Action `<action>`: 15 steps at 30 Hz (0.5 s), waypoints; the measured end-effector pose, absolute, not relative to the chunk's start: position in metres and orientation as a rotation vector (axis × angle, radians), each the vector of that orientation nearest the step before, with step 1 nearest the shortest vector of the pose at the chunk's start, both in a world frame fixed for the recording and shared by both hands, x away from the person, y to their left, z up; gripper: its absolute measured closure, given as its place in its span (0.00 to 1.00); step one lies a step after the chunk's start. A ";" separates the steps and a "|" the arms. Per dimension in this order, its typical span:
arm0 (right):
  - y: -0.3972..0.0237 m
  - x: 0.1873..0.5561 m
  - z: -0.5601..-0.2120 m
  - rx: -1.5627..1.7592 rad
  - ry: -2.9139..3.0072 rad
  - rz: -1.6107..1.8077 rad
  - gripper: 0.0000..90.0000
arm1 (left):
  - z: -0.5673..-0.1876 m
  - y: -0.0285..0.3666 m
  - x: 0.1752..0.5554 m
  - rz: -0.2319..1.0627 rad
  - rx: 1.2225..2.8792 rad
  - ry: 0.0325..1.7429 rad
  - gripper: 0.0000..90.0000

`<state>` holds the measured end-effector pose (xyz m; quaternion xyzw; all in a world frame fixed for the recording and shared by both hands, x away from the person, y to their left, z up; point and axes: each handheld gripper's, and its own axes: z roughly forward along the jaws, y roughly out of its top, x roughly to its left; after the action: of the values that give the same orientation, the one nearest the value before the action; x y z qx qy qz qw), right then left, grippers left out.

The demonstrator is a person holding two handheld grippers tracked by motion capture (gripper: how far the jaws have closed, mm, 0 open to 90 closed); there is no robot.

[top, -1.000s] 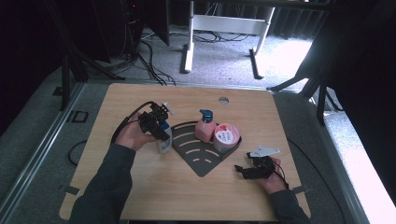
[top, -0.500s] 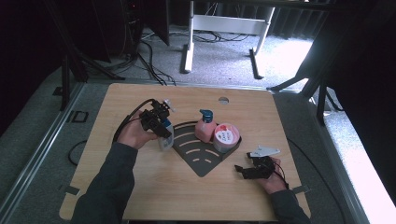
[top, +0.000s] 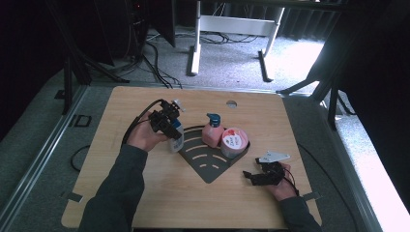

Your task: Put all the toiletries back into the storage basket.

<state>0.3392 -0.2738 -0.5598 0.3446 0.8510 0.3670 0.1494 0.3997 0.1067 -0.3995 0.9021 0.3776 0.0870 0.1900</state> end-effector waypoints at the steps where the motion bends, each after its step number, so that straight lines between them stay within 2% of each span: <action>1: -0.274 0.339 -0.560 0.990 2.446 1.055 0.23 | -0.400 0.106 0.400 0.244 2.533 1.064 0.61; 15: -0.274 0.339 -0.560 0.990 2.446 1.055 0.23 | -0.404 0.097 0.408 0.242 2.511 1.076 0.61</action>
<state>0.3392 -0.2738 -0.5598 0.3446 0.8511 0.3670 0.1494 0.4084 0.0965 -0.4041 0.8974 0.3845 0.0863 0.1984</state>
